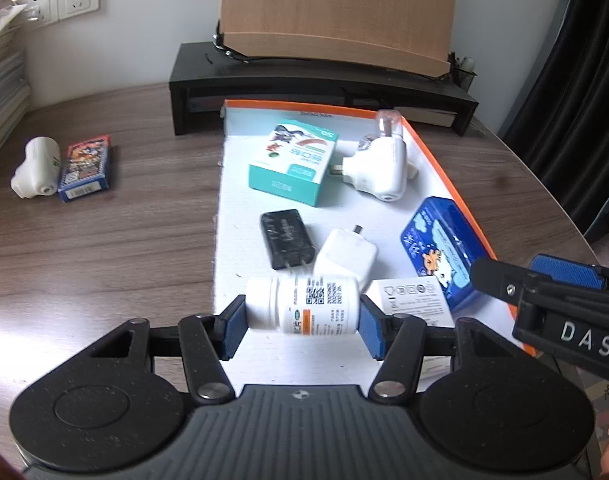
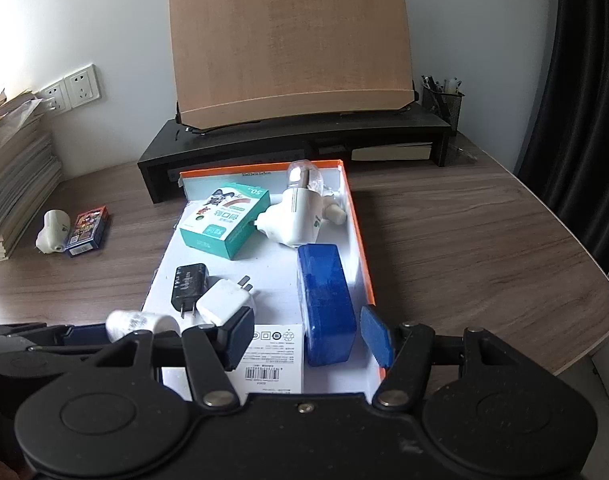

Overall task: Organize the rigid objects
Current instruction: 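Open left tool to release the pill bottle while right releases the adapter box, then move both open tools toward the white plug-in device and red-blue card box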

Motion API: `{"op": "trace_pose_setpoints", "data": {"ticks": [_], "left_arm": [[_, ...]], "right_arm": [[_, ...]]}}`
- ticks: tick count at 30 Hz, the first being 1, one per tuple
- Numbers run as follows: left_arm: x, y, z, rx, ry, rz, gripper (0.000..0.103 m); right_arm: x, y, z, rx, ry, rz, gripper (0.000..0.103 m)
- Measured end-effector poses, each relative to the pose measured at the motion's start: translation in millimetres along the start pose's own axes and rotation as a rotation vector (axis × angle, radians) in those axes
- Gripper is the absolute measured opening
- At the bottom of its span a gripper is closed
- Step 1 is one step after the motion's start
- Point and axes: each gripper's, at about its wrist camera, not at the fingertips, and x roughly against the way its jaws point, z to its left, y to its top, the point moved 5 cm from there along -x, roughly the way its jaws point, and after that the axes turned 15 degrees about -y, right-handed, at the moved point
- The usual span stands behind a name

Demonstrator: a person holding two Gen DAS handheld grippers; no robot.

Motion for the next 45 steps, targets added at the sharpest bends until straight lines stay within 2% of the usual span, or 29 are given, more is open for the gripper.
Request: {"op": "trace_pose_setpoints", "data": {"ticks": [1, 6, 13, 26, 45], "left_arm": [[-1, 0, -1, 0.002, -0.005, 0.003, 0.066], [3, 3, -3, -0.005, -0.001, -0.008, 0.068], [18, 9, 14, 0.022, 0.063, -0.031, 0.071], [50, 16, 61, 0.088, 0.154, -0.084, 0.076], [85, 26, 145, 0.161, 0.206, -0.135, 0.08]], "right_arm": [[0, 0, -2, -0.003, -0.001, -0.001, 0.072], [2, 2, -3, -0.008, 0.002, -0.006, 0.072], [3, 6, 15, 0.013, 0.039, -0.013, 0.074], [6, 17, 71, 0.084, 0.116, -0.026, 0.077], [7, 21, 170, 0.154, 0.163, -0.016, 0.078]]}}
